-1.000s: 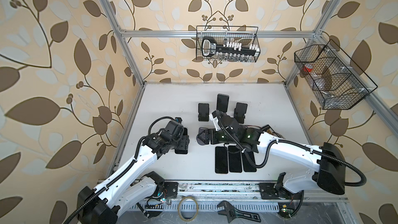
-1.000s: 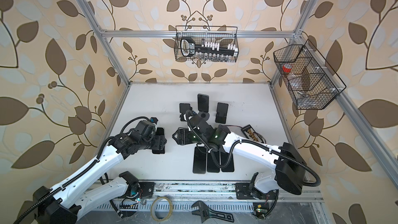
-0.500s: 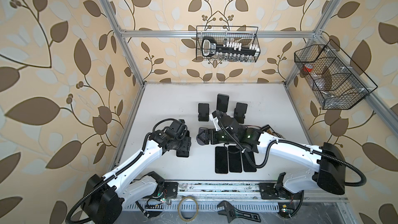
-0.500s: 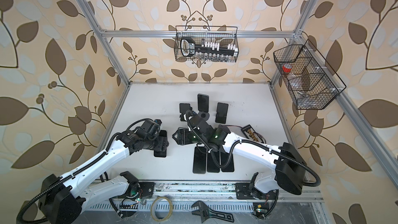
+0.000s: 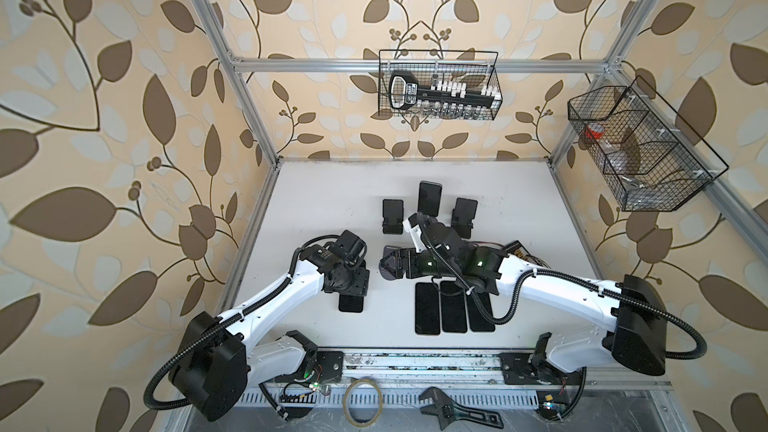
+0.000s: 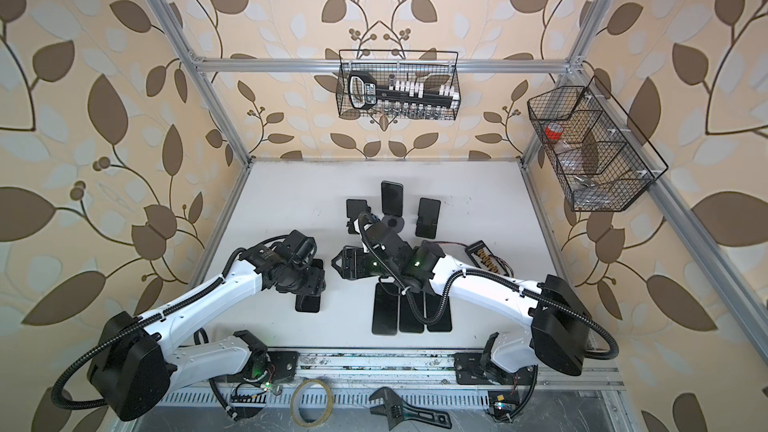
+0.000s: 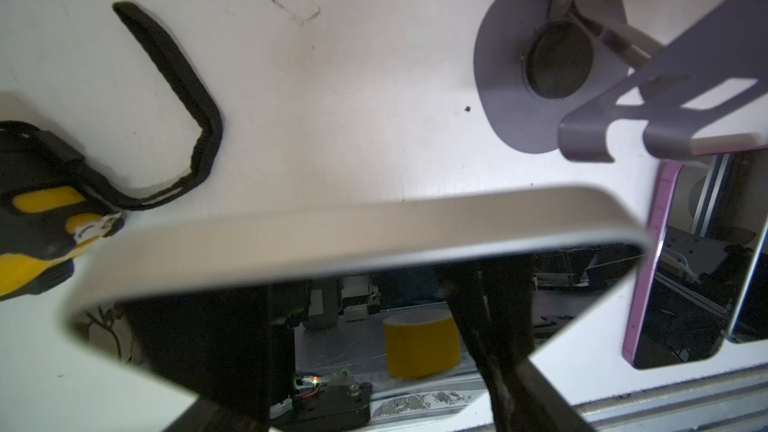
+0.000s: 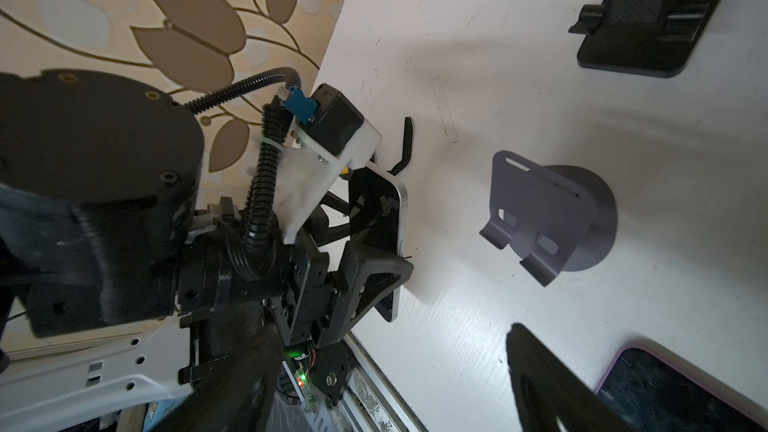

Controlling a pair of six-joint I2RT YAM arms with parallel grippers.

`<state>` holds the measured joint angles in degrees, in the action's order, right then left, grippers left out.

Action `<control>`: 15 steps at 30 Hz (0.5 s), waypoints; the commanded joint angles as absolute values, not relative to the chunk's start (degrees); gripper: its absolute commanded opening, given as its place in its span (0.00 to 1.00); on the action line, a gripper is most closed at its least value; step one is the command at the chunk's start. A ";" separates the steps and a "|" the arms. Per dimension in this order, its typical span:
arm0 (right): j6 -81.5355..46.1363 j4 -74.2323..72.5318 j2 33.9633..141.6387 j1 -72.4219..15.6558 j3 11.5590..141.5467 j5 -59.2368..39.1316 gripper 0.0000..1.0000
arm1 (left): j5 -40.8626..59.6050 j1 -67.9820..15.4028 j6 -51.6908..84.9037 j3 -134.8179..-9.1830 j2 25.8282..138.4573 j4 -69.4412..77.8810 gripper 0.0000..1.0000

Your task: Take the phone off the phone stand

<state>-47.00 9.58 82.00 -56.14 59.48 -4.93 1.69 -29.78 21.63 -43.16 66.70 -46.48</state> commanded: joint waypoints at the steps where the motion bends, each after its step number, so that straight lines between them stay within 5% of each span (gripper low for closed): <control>1: -45.92 9.57 83.71 -56.50 61.90 -6.20 0.86 | 3.76 -29.58 22.83 -46.46 67.55 -49.10 0.66; 15: -46.47 8.48 82.10 -56.50 60.14 -5.50 0.86 | 6.31 -29.70 22.93 -46.63 74.97 -48.89 0.65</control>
<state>-46.48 9.39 83.94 -56.21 61.04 -6.37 4.60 -29.80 21.67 -44.12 75.37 -47.22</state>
